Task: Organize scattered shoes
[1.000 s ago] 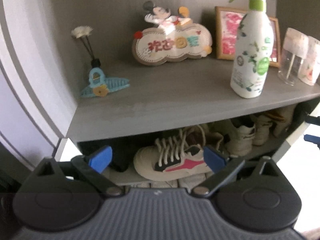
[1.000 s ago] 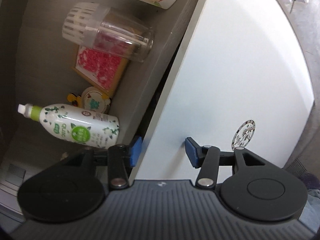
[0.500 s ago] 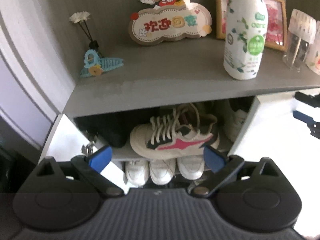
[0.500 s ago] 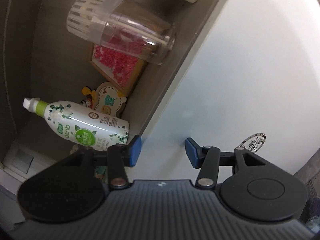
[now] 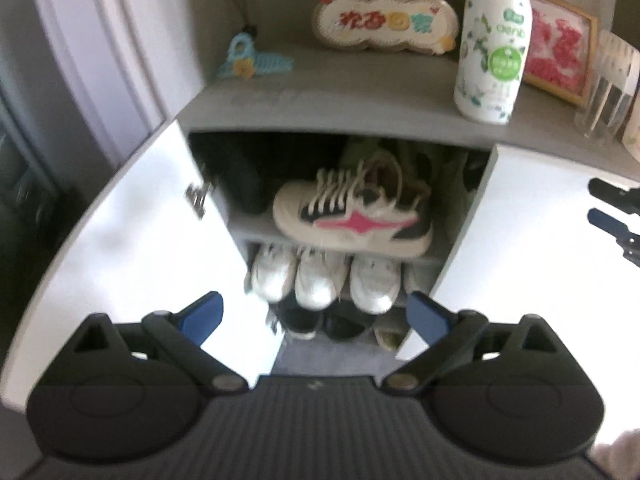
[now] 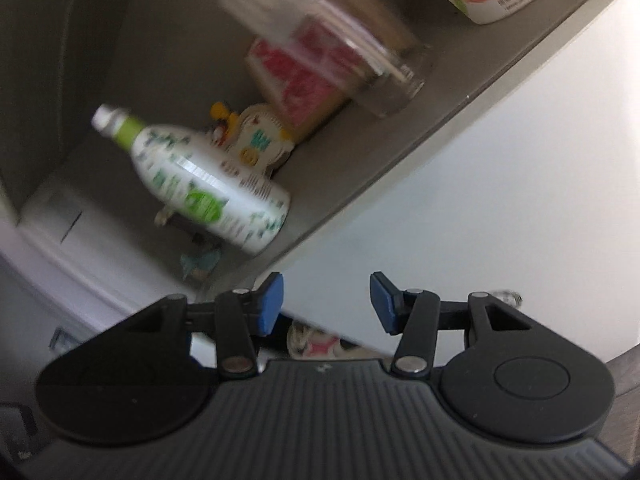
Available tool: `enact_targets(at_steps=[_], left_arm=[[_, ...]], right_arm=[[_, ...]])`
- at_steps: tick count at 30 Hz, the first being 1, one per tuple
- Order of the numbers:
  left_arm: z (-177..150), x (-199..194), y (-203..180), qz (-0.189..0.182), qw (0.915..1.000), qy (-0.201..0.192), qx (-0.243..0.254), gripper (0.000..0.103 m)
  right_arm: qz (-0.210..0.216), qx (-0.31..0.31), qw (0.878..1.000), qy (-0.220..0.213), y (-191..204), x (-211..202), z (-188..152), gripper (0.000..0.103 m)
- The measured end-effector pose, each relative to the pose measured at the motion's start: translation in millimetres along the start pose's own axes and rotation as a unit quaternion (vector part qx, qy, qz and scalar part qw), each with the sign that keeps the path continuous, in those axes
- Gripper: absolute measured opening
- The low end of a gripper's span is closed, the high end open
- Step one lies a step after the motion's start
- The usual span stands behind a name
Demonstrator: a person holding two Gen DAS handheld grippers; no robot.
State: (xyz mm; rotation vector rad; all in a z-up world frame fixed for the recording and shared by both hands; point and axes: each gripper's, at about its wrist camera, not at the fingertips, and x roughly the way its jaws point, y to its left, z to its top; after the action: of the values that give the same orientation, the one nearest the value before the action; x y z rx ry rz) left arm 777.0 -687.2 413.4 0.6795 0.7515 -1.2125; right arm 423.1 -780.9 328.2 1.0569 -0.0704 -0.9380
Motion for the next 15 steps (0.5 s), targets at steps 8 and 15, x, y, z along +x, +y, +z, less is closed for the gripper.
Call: enact_targets(at_steps=[8,15], left_arm=[[-63.6,-42.1,13.8,-0.002,0.9975,-0.037,0.06,0.099],[-115.1,-98.3,2.4,0.027,0.996,-0.066,0.053,0.099]], right_arm=[[-0.013,-0.044,0.997,0.067,20.2,-79.7,-48.6,0.052],[-0.038,-0.118,0.986,0.109,49.7,-167.8,-66.0,0.052]])
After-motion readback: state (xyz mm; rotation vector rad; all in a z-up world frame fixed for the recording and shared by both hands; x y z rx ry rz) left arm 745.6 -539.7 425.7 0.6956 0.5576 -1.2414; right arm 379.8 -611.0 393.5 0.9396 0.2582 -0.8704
